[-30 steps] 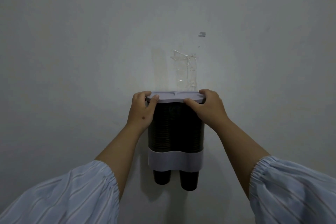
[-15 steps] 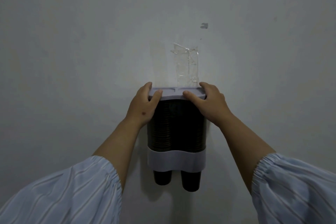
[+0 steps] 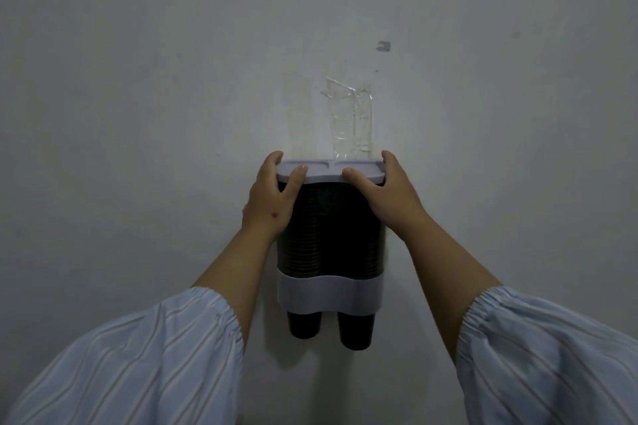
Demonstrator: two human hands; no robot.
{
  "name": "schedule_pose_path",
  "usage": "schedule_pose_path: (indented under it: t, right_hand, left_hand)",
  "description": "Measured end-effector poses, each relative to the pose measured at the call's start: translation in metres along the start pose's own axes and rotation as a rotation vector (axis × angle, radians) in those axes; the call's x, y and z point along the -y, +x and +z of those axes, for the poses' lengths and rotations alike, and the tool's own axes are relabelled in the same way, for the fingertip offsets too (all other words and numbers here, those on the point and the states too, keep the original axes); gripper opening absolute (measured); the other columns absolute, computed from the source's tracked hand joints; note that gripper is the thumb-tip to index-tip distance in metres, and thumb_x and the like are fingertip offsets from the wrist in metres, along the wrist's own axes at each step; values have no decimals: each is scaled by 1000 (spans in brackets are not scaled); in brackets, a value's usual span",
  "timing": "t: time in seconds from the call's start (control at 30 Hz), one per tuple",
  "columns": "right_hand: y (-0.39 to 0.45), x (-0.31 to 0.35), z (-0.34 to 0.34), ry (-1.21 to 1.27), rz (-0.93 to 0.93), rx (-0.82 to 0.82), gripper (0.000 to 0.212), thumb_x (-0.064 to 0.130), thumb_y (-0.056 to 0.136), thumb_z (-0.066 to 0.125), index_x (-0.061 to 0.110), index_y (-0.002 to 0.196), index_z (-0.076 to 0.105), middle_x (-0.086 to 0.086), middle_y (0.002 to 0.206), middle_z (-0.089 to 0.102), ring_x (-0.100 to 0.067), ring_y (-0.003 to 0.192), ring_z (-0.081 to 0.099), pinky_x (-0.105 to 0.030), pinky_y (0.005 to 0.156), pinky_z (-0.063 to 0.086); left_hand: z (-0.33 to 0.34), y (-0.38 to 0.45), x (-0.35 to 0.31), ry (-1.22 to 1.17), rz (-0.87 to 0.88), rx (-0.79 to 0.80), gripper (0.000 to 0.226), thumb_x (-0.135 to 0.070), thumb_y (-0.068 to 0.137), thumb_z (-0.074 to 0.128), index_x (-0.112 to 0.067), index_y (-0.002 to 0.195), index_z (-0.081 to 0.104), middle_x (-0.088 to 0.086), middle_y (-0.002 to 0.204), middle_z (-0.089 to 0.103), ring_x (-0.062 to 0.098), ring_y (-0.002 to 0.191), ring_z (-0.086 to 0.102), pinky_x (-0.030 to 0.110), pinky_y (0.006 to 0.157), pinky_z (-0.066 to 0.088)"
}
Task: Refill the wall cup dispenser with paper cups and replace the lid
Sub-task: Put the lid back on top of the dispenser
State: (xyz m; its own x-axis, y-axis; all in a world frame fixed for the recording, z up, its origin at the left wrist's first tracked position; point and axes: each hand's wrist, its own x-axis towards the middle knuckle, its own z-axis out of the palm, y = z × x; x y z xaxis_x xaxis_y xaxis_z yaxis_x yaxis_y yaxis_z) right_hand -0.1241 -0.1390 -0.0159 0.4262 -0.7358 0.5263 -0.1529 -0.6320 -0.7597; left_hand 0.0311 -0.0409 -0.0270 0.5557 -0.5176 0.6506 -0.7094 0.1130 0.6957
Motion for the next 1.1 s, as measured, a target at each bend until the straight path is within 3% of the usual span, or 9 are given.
schedule_pose_path:
  t: [0.2, 0.3, 0.47, 0.63, 0.83, 0.9, 1.03, 1.1]
  right_hand:
    - [-25, -12, 10, 212, -81, -14, 71, 36, 94, 47, 25, 149, 4, 2, 157, 19, -17, 141, 24, -40, 117, 22]
    - [-54, -33, 20, 219, -136, -10, 63, 20, 96, 43, 22, 149, 8, 0, 154, 26, -17, 139, 29, -42, 116, 26]
    - [-115, -69, 50, 193, -63, -2, 63, 10, 93, 47, 14, 148, 15, -7, 151, 28, -21, 139, 30, -46, 114, 30]
    - [-184, -93, 90, 127, 63, 94, 72, 12, 92, 52, 15, 149, 7, -4, 158, 14, -19, 143, 20, -35, 118, 18]
    - [-269, -124, 150, 26, 284, 459, 67, 21, 93, 52, 14, 148, 15, -4, 156, 19, -19, 142, 20, -18, 104, 15]
    - [-290, -133, 169, -9, 339, 560, 62, 23, 93, 53, 12, 146, 22, -6, 155, 23, -21, 141, 23, -20, 107, 20]
    - [-314, -140, 199, -47, 447, 694, 66, 26, 93, 54, 12, 147, 19, -6, 157, 16, -23, 144, 18, -36, 117, 21]
    - [-318, -139, 213, -45, 478, 707, 63, 24, 92, 54, 11, 146, 23, -7, 155, 20, -23, 142, 23, -34, 116, 23]
  left_hand:
    - [5, -56, 22, -146, -102, -69, 71, -39, 86, 59, -23, 144, 21, 7, 147, 36, 21, 132, 37, 36, 106, 35]
    - [2, -105, 57, -120, -281, -115, 66, -33, 88, 58, -20, 143, 25, 9, 145, 37, 23, 131, 38, 34, 100, 35]
    - [-14, -194, 109, -67, -557, -74, 60, -20, 89, 58, -15, 141, 29, 13, 142, 39, 28, 127, 41, 39, 104, 37]
    - [-34, -260, 140, 49, -719, -22, 55, -16, 88, 59, -13, 138, 35, 14, 139, 42, 31, 126, 42, 43, 104, 40]
    - [-63, -327, 175, 295, -892, 138, 47, -19, 84, 62, -7, 127, 48, 17, 126, 56, 34, 115, 53, 44, 96, 47]
    - [-70, -346, 189, 336, -963, 206, 52, -22, 84, 62, -7, 130, 44, 18, 131, 51, 35, 118, 49, 42, 96, 44]
    - [-78, -365, 214, 382, -1065, 292, 67, -32, 85, 60, -6, 140, 31, 20, 140, 42, 37, 127, 42, 42, 104, 38]
    - [-79, -366, 225, 368, -1095, 299, 69, -35, 85, 59, -7, 141, 29, 20, 142, 39, 36, 128, 41, 41, 105, 37]
